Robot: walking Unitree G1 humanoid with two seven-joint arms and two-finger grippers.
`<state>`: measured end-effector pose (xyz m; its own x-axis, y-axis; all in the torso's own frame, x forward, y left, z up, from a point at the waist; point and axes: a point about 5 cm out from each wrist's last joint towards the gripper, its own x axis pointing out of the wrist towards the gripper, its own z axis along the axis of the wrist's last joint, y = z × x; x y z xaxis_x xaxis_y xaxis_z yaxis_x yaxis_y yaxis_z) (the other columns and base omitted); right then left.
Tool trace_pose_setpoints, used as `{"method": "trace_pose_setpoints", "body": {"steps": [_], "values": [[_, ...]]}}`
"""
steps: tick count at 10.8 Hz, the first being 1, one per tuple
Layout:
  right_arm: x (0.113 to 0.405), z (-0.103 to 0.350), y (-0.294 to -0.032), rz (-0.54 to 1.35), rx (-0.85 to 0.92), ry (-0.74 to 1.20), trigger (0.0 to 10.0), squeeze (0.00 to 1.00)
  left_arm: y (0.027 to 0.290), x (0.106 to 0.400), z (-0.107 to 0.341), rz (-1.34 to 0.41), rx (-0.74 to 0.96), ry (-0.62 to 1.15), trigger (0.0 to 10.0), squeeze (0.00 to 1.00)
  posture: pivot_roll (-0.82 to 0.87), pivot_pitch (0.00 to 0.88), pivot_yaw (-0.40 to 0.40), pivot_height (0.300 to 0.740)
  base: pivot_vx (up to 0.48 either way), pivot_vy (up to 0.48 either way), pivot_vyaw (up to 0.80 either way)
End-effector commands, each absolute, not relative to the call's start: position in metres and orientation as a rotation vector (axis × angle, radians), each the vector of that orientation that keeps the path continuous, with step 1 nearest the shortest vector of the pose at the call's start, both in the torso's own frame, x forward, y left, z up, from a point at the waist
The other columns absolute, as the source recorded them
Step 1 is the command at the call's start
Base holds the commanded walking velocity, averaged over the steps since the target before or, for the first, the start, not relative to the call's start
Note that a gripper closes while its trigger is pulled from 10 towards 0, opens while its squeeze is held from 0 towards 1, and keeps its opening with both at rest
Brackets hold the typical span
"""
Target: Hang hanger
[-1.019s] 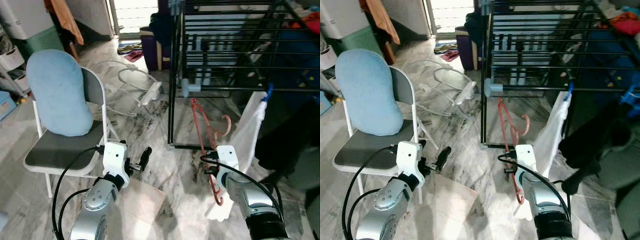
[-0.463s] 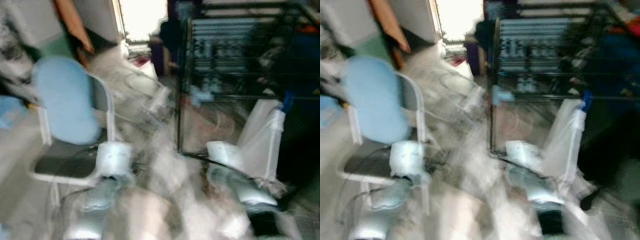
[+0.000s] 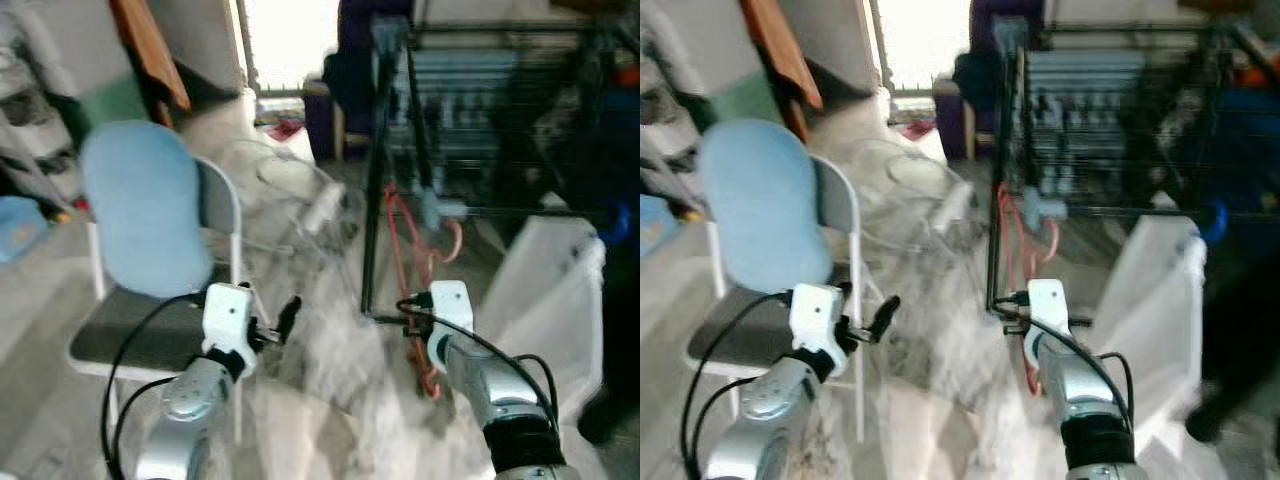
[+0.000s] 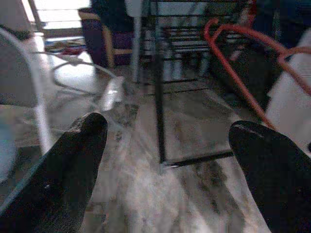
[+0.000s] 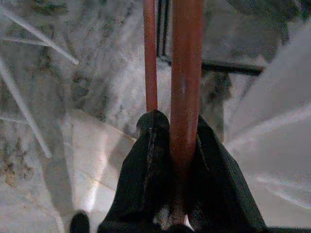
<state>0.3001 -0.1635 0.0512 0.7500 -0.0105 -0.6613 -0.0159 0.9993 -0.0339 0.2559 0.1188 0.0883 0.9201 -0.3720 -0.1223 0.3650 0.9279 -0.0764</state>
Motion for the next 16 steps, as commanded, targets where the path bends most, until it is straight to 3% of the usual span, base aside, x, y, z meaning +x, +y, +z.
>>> {"method": "trace_pose_setpoints", "body": {"steps": [1, 6, 11, 16], "values": [[0.301, 0.053, -0.166, -0.011, -0.032, 0.712, 10.0, 0.00, 0.119, 0.257, 0.089, -0.382, -0.048, 0.137, 10.0, 0.00, -0.01, 0.000, 0.035, 0.740, 0.000, 0.000, -0.77], [0.315, 0.063, -0.175, -0.035, -0.062, 0.647, 10.0, 0.00, 0.117, 0.256, 0.089, -0.399, -0.043, 0.140, 10.0, 0.00, 0.00, 0.000, 0.033, 0.740, 0.000, 0.000, -0.15], [0.362, 0.088, -0.171, -0.030, -0.082, 0.568, 10.0, 0.00, 0.118, 0.253, 0.091, -0.408, -0.027, 0.139, 10.0, 0.00, 0.01, 0.000, 0.041, 0.740, 0.000, 0.000, 0.00], [0.368, 0.084, -0.178, -0.113, 0.084, 0.654, 10.0, 0.00, 0.119, 0.250, 0.096, -0.389, -0.023, 0.120, 10.0, 0.00, 0.03, 0.000, 0.047, 0.740, 0.000, 0.000, 0.00]]}}
